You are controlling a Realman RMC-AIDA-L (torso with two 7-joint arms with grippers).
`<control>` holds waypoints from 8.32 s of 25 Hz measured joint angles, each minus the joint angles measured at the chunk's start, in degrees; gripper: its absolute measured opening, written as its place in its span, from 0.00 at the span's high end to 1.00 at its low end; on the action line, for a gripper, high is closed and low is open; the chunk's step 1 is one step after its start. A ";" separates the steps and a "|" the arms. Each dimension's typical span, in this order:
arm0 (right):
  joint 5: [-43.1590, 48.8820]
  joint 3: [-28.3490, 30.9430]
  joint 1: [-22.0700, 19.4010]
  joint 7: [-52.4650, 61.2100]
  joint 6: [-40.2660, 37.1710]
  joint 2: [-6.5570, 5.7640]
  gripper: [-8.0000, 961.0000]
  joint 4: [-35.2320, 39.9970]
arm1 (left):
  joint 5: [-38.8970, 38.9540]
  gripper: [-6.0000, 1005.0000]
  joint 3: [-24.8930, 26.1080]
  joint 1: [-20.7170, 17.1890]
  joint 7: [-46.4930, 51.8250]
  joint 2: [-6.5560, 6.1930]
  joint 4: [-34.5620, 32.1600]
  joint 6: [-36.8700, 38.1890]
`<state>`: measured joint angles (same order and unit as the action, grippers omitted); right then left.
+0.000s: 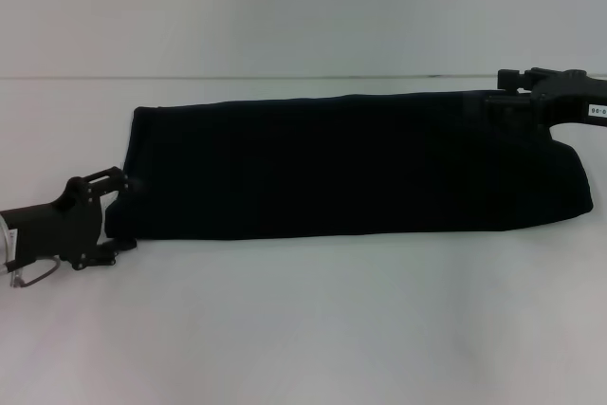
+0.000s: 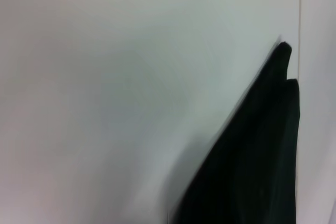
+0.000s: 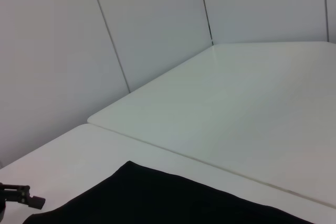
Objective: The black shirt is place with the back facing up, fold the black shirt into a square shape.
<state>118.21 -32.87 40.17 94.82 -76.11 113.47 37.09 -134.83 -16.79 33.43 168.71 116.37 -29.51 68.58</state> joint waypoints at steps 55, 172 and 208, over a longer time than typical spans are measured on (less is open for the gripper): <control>-0.43 0.11 0.48 -0.20 2.13 -0.11 0.06 0.02 | 1.23 0.93 -1.59 -0.55 -13.88 0.00 0.16 -0.73; 6.06 -12.33 6.34 30.81 12.28 1.88 0.07 -15.80 | 10.11 0.05 -16.49 3.99 -88.55 4.44 -0.89 24.10; 5.97 -13.44 6.41 30.90 14.67 2.91 0.86 -15.21 | 10.55 0.05 -16.86 4.31 -88.40 4.77 0.07 22.55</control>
<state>124.17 -46.31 46.58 125.72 -61.45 116.39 21.88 -124.27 -33.65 37.74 80.31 121.14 -29.44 91.13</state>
